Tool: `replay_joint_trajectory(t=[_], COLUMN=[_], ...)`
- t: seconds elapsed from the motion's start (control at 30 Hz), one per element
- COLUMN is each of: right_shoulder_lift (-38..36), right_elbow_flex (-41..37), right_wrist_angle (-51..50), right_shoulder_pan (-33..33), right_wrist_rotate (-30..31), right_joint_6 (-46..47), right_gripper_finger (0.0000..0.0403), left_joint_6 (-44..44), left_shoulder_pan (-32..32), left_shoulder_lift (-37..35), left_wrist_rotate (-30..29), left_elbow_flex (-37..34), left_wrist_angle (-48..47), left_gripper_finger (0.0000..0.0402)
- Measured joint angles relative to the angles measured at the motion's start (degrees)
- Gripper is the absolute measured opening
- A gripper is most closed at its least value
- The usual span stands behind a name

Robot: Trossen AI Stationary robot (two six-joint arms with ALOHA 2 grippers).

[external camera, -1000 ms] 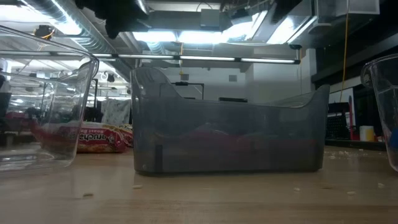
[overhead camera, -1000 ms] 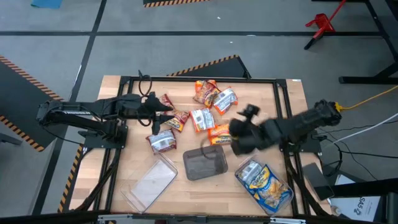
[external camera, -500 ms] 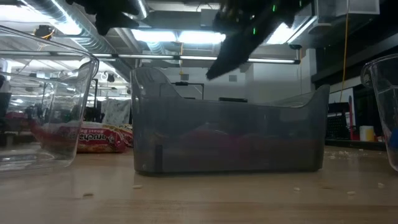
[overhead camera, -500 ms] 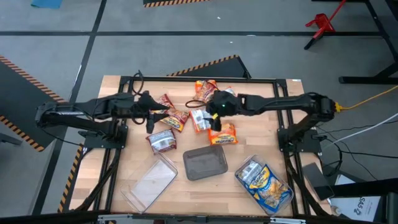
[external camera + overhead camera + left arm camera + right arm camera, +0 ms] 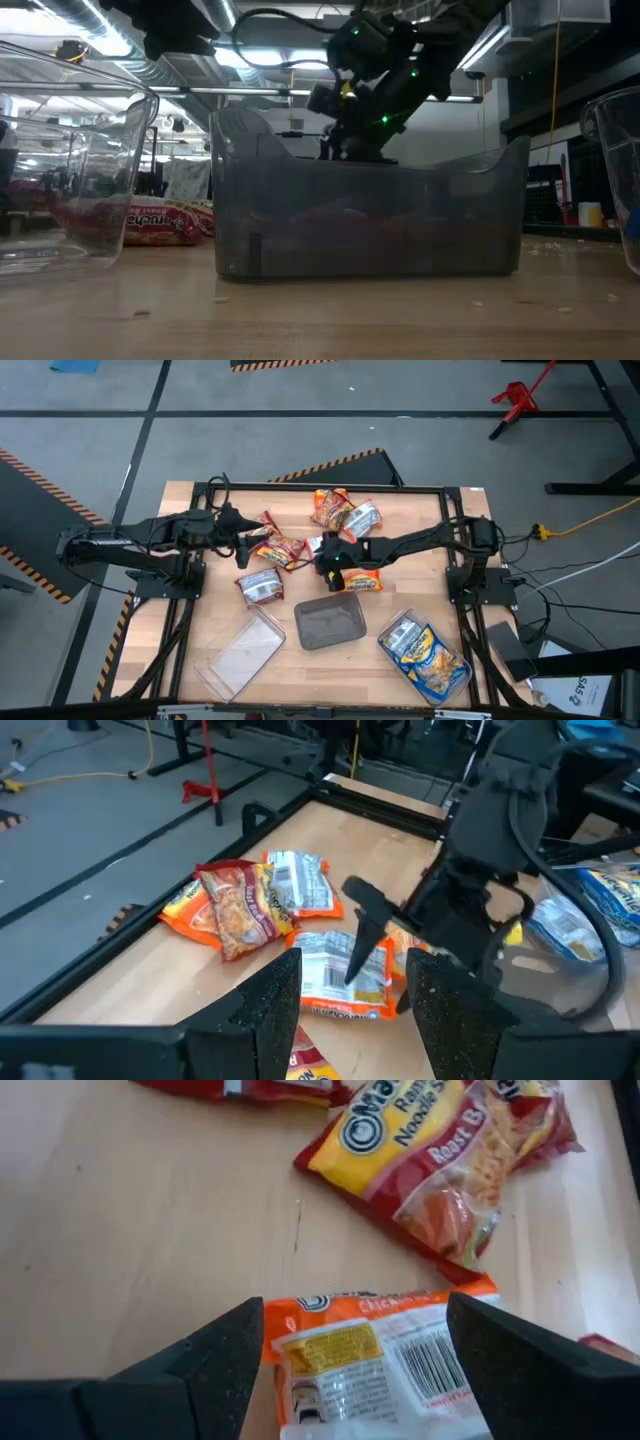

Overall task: Sort Maruchan noodles
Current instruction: Put the orange noodle pack into the left transparent bin

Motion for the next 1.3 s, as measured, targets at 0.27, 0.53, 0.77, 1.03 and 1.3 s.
replay_joint_trajectory(t=[0.27,0.53,0.77,1.03,1.3], right_shoulder_lift=[0.9,-0.6,2.3,4.9,5.6], right_elbow_flex=[0.0,0.1,0.0,0.1,0.1], right_wrist_angle=[-1.3,-3.7,-3.1,-2.4,-1.9], right_shoulder_pan=[0.1,3.9,3.3,1.1,1.2], right_wrist_rotate=[2.1,1.7,5.3,11.5,15.0], right_joint_6=[-0.2,-1.8,-2.2,-0.4,2.8], right_gripper_finger=[0.0298,0.0298,0.0298,0.0298,0.0207], left_joint_6=[0.0,-0.2,-0.2,-0.2,0.0], left_shoulder_pan=[0.0,0.0,0.0,0.0,0.0], left_shoulder_lift=[0.0,0.0,0.0,0.0,0.0], left_wrist_rotate=[-0.7,-0.7,-0.7,-2.4,-3.0], left_elbow_flex=[0.0,0.0,0.0,0.0,0.0], left_wrist_angle=[-0.8,-1.5,-1.5,-1.4,-1.4], left_gripper_finger=[0.0175,0.0175,0.0175,0.0175,0.0175])
